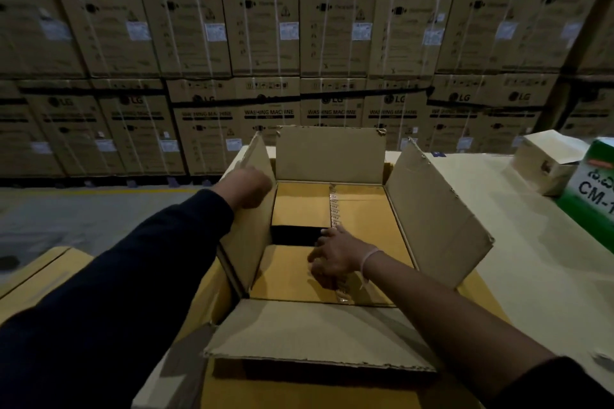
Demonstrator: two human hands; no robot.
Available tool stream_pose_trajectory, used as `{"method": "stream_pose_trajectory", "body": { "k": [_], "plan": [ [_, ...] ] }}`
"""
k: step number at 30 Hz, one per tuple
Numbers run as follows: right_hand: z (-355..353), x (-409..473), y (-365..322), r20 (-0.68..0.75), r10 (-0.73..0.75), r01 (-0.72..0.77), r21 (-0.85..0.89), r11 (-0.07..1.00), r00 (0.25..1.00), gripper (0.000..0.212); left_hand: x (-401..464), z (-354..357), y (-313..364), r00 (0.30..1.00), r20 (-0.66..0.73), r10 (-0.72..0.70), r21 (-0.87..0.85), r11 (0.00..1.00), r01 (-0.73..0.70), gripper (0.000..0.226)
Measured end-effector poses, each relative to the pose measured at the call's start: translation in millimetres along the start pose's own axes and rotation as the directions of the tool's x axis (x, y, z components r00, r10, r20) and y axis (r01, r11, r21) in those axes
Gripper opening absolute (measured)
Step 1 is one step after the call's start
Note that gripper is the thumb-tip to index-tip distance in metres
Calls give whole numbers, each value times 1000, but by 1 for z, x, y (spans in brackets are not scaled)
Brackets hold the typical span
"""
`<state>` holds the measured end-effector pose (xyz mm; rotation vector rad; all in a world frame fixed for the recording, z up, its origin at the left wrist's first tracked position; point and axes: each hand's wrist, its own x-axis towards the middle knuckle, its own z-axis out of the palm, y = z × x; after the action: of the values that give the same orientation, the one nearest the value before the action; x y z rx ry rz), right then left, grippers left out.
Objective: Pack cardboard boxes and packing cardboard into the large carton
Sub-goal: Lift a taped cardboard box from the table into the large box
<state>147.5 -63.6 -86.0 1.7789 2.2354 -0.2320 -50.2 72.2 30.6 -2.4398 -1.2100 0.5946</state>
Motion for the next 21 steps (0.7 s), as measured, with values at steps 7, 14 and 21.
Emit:
{"method": "stream_pose_trajectory", "body": {
  "k": [7, 14, 21],
  "plan": [
    [-34, -19, 12, -148, 19, -74, -376, 924, 989, 59, -12, 57, -16, 999, -23, 22, 141, 990, -18, 46],
    [-104, -73, 72, -251, 275, -363, -443, 820, 928, 36, -11, 42, -8, 999, 47, -20, 91, 996, 16, 49],
    [-72, -103, 91, -100, 514, -498, -458, 736, 852, 28, 10, 35, 39, 996, 85, -33, 82, 996, 26, 41]
  ]
}}
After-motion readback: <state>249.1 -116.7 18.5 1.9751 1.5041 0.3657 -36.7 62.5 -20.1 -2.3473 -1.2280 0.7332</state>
